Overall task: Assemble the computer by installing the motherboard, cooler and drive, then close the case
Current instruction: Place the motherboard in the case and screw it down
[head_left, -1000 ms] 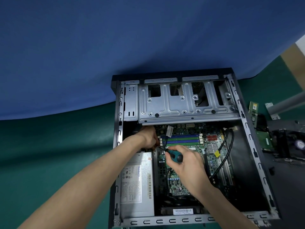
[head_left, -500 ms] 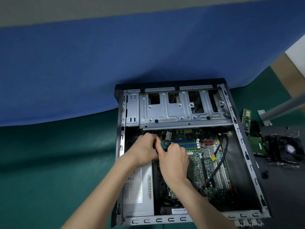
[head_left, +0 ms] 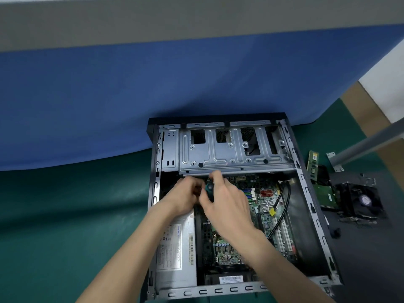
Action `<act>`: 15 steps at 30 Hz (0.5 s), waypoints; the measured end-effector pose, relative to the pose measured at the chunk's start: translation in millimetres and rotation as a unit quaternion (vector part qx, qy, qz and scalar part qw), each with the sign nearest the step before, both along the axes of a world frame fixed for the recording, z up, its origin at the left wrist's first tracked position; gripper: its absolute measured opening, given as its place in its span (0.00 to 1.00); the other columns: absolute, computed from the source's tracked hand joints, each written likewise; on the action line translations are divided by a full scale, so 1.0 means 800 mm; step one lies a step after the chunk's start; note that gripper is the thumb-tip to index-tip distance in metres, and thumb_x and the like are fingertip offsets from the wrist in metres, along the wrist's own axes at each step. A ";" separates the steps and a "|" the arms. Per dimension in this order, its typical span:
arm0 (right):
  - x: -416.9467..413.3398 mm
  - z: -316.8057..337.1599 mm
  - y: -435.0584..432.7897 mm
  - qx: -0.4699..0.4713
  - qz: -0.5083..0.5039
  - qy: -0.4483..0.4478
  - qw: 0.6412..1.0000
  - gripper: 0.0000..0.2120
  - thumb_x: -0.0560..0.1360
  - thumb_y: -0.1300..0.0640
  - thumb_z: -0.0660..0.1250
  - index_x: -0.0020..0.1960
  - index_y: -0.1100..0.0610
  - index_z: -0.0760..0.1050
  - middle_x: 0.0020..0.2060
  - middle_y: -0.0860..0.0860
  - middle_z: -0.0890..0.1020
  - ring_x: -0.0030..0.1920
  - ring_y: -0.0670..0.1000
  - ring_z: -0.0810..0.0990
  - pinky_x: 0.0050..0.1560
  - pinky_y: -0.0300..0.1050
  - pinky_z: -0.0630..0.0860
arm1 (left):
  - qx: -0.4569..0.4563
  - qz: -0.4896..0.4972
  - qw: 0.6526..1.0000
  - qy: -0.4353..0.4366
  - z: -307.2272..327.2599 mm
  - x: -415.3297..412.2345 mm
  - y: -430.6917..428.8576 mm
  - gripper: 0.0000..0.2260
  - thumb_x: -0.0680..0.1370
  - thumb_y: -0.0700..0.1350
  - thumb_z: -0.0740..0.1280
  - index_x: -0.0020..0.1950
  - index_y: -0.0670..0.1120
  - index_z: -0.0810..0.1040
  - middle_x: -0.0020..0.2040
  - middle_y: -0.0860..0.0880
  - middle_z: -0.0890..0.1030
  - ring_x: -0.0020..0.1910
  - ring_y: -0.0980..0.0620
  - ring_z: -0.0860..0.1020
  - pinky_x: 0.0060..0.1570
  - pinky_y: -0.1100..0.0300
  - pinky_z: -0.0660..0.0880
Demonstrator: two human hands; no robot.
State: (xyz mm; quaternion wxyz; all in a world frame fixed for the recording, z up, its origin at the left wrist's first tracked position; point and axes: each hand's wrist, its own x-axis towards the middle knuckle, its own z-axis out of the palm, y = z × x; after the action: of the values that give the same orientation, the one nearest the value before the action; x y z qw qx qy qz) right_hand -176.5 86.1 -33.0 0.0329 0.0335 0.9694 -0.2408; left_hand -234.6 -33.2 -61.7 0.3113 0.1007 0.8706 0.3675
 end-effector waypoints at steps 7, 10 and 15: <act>-0.030 0.009 0.000 0.048 0.016 -0.050 0.997 0.18 0.79 0.40 0.58 0.43 0.55 0.66 0.44 0.56 0.81 0.48 0.60 0.79 0.40 0.48 0.62 | 0.018 0.053 0.998 0.010 0.001 0.006 -0.003 0.09 0.69 0.31 0.67 0.38 0.44 0.79 0.38 0.46 0.82 0.40 0.50 0.79 0.45 0.54 0.77; -0.026 0.010 0.003 0.047 0.045 -0.033 0.997 0.18 0.77 0.40 0.61 0.46 0.55 0.68 0.43 0.55 0.80 0.45 0.58 0.80 0.38 0.47 0.64 | 0.031 0.039 0.999 0.007 0.005 0.004 -0.006 0.11 0.70 0.28 0.61 0.40 0.40 0.81 0.39 0.44 0.83 0.42 0.50 0.79 0.47 0.56 0.76; -0.024 0.008 0.008 -0.001 0.082 -0.037 0.996 0.15 0.78 0.45 0.62 0.51 0.57 0.70 0.41 0.54 0.79 0.46 0.59 0.80 0.39 0.47 0.66 | 0.054 0.024 0.998 -0.020 0.012 0.009 -0.003 0.14 0.70 0.27 0.62 0.39 0.45 0.80 0.37 0.48 0.82 0.39 0.54 0.78 0.42 0.65 0.75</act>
State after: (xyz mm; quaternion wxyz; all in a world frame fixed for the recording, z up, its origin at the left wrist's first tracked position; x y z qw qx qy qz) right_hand -195.5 92.4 -26.7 0.0888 -0.0374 0.9667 -0.2372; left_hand -227.8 -35.6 -52.4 0.3133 0.0887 0.8456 0.4231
